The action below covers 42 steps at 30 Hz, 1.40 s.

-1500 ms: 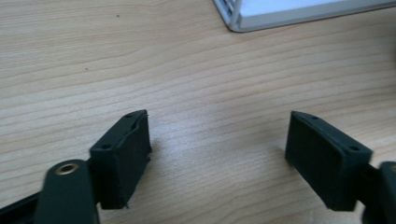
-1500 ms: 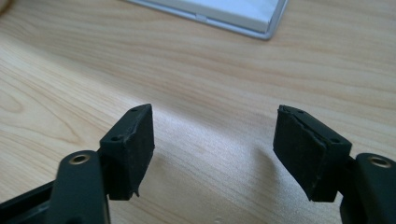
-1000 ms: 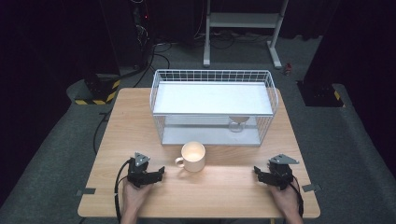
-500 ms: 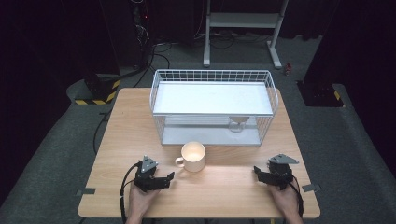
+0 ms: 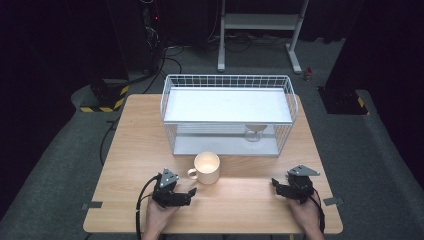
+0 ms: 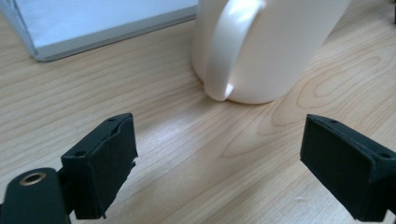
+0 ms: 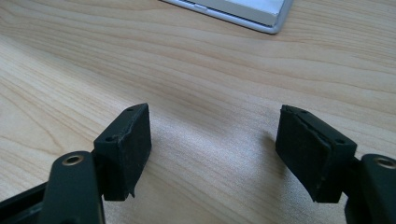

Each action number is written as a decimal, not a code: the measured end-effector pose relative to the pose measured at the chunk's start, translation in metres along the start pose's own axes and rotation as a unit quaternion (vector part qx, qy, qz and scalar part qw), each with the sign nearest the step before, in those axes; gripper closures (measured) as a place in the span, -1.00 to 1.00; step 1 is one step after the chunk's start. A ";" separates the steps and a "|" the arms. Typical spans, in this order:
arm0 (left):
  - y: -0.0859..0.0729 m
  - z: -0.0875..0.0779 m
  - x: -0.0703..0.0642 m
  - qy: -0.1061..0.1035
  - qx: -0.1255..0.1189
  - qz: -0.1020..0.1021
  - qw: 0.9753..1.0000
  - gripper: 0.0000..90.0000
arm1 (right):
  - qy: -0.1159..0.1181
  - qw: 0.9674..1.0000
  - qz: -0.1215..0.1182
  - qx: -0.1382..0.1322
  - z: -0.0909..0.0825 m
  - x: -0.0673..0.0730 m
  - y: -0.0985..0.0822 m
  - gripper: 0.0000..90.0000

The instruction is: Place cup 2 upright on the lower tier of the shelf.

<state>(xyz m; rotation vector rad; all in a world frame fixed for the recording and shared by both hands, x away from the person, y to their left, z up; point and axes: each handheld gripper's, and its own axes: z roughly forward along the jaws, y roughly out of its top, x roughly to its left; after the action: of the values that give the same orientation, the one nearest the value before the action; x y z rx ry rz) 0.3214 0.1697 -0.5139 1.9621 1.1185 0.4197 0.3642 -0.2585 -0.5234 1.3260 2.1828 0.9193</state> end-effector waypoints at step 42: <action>0.041 0.025 -0.017 0.001 -0.014 0.040 0.999 -0.91 | -0.001 1.000 0.001 0.000 0.000 0.000 0.000 -0.41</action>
<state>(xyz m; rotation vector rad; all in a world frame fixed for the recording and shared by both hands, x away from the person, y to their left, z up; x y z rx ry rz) 0.3506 0.1320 -0.4950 1.9880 1.0331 0.4779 0.3637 -0.2584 -0.5234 1.3285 2.1808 0.9165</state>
